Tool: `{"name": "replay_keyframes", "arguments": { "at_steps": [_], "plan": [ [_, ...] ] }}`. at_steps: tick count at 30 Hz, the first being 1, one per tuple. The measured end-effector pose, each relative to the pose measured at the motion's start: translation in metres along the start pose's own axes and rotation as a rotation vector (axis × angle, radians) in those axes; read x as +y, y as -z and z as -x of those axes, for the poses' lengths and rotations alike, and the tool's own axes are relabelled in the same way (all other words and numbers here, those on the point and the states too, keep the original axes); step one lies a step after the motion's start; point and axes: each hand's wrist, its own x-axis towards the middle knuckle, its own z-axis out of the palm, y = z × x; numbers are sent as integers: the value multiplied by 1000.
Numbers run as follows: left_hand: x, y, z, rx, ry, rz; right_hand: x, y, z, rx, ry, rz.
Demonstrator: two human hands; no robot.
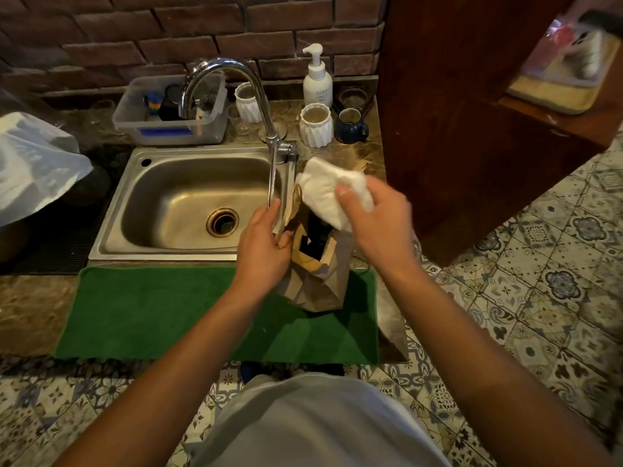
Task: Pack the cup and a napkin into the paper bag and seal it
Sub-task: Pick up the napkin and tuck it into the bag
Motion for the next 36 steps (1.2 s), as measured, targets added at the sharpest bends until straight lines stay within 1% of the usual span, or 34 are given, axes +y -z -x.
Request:
{"name": "replay_keyframes", "arguments": {
  "at_steps": [4,7,10,12,16,17,20,21,24,28,30,33,35,36],
  "plan": [
    [-3,7,-1,41,40,30,6,-12,-11,-229,206,319],
    [-10,15,-3,61,72,81,4,-4,-20,-364,323,636],
    [-15,18,-2,62,104,142,-2,4,-28,-511,349,908],
    [-15,20,-1,59,111,172,-10,6,-36,-632,351,1010],
    [-13,19,-2,33,129,216,-22,-1,-50,-925,303,983],
    [-13,18,-2,30,124,225,-22,-6,-53,-966,297,979],
    [-14,15,-2,16,86,246,-20,-25,-56,-973,279,1118],
    [-15,14,-3,14,84,250,-20,-32,-56,-975,279,1124],
    [-18,14,-6,17,92,255,-17,-52,-54,-1037,192,1123],
    [-20,19,-5,-10,95,255,-10,-62,-50,-1062,188,1238],
    [-22,19,-6,-11,100,248,-9,-60,-52,-1102,167,1205],
    [-24,19,-5,-15,94,252,-17,-49,-58,-1128,104,1092],
    [-25,18,-5,-35,61,243,-24,-36,-64,-1107,92,998],
    [-25,18,-6,-46,40,235,-29,-29,-68,-1066,89,937]
  ]
}}
